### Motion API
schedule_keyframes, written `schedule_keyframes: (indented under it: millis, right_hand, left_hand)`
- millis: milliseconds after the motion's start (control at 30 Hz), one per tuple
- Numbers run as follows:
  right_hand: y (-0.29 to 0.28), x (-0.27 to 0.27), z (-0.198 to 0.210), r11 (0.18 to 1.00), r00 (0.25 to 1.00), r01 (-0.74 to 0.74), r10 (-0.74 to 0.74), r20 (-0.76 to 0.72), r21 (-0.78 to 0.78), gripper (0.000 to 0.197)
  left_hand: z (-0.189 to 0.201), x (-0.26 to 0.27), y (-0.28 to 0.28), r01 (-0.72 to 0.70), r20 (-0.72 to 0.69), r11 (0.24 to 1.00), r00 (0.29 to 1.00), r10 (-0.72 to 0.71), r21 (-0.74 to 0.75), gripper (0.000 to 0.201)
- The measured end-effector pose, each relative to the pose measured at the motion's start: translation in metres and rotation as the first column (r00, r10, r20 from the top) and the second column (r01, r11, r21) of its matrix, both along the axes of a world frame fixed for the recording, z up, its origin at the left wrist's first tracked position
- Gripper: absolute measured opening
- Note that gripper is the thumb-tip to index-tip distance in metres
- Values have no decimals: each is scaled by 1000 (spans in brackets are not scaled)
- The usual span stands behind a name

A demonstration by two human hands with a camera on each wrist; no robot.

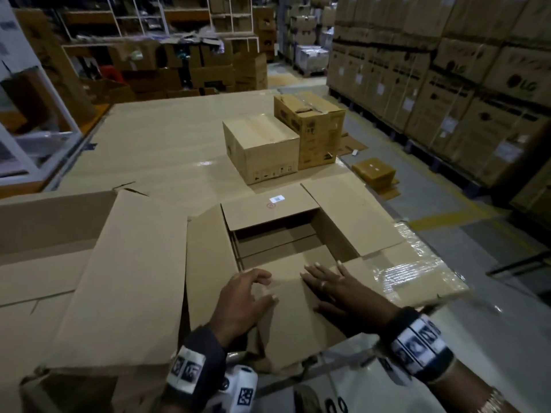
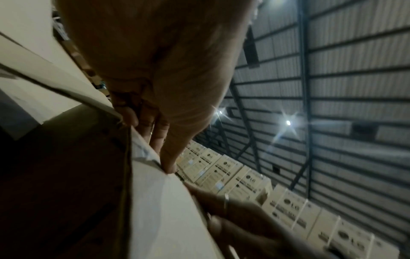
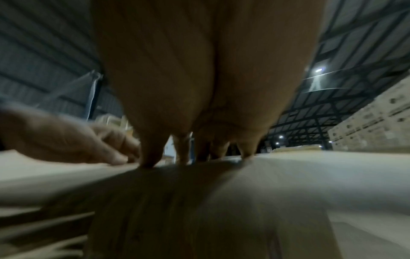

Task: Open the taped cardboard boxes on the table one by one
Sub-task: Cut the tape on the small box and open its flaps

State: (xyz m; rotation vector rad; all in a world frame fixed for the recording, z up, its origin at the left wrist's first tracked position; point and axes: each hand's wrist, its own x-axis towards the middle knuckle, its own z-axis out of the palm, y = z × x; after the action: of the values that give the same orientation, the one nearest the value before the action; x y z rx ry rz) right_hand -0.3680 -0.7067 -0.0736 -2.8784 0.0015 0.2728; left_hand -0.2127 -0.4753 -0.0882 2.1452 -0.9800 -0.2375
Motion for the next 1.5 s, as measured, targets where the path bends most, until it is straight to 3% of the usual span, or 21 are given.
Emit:
schedule_keyframes:
  millis: [67,167,233,400,567,733,900,1000,1167,1333,1500]
  right_hand:
    - [2,21,-7,999,997,24,-22,69,-29,72]
    - [18,43,-9,1000,980,2,-5,200,14,44]
    - [29,47,-15,998,966,-17,2,257,56,33]
    - [35,42,-28,998,923,32,-48,382,49,28]
    - [15,35,-17,986,934,-49,-11,358,158,32]
    - [-40,8,-11,963,901,86,-184,392,254,28]
    - [-47,5,-14,968,872,114,-205,445,222,17]
    - [-44,5,-11,966,874,122,-214,436,229,16]
    - [-47,5,7,914,912,182,-295,286,361,16]
    - [-48,30,69,958,822,69,-212,528,277,9]
    - [-55,78,138,938,714,-23,-226,663,345,7]
  left_hand:
    - [-9,-2,-10,16,81,999,996,-20,47,42]
    - [-22,-2,-22,52,180,981,980,-87,189,36]
    - [-24,-5,-27,24,235,980,969,-71,196,40]
    - [-42,-16,-29,-83,328,989,944,40,120,34]
    - [-51,-7,-21,-13,350,1000,937,3,27,31]
    - [-51,-1,-9,-12,388,986,918,77,-168,26]
    - [-52,3,-14,-30,408,990,909,85,-139,30]
    - [-52,2,-13,-22,377,993,924,64,-116,29]
    - [-33,1,-9,-13,234,994,971,37,-104,25]
    - [1,31,0,-13,-26,967,1000,7,-253,17]
    - [42,82,-4,-41,-79,961,997,20,-272,17]
